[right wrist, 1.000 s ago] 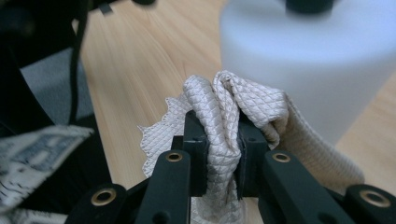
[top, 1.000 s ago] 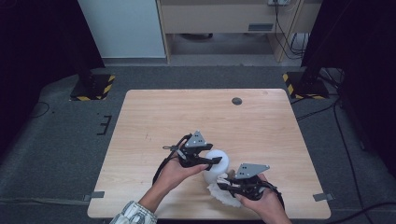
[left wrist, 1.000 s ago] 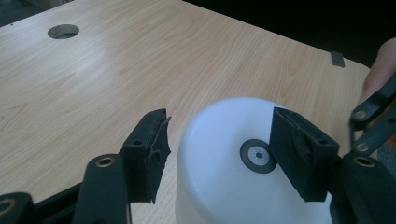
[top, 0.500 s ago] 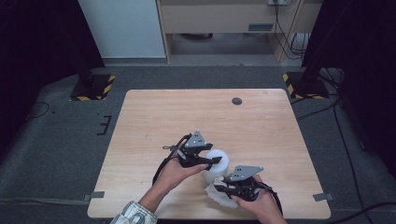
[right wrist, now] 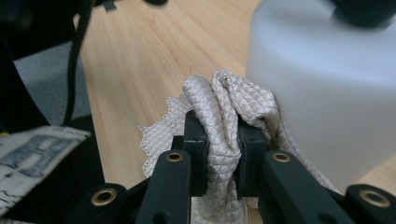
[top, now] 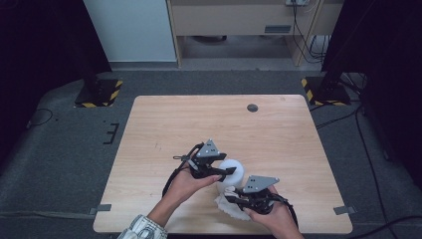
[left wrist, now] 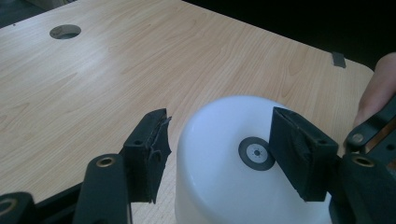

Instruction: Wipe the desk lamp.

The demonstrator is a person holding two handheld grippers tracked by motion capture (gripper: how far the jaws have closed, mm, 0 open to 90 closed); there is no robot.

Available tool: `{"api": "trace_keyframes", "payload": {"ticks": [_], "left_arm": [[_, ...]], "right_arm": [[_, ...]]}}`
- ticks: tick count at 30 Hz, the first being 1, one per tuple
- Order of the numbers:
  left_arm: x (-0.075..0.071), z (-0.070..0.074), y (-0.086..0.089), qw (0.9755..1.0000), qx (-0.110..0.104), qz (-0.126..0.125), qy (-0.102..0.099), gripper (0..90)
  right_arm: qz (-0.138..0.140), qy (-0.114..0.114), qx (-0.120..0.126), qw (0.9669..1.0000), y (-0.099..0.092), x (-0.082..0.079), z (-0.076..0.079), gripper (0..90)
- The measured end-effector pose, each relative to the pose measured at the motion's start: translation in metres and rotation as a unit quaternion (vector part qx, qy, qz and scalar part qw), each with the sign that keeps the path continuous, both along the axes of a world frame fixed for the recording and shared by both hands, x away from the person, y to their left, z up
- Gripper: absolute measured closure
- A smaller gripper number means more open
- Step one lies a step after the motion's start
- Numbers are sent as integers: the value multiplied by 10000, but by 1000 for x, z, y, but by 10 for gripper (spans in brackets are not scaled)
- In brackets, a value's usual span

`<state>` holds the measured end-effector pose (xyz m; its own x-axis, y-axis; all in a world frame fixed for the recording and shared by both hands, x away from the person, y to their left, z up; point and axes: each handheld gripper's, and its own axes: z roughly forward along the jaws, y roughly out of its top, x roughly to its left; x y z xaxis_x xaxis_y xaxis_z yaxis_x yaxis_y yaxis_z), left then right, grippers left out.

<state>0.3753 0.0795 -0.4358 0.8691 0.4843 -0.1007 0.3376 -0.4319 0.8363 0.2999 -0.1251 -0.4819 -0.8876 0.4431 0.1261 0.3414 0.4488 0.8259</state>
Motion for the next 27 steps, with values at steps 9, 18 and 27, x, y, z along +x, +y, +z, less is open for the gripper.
{"api": "trace_keyframes", "payload": {"ticks": [9, 18, 27], "left_arm": [[0, 0, 0, 10000, 6, 4, -10, 372], [0, 0, 0, 10000, -4, 22, -1, 370], [2, 0, -1, 10000, -11, 77, -17, 369]], "right_arm": [[10, 20, -197, 9998, 1, 0, -6, 785], [-50, -227, 223, 9995, -5, -2, 23, 784], [-28, -79, 1, 10000, -2, 3, 5, 786]]}}
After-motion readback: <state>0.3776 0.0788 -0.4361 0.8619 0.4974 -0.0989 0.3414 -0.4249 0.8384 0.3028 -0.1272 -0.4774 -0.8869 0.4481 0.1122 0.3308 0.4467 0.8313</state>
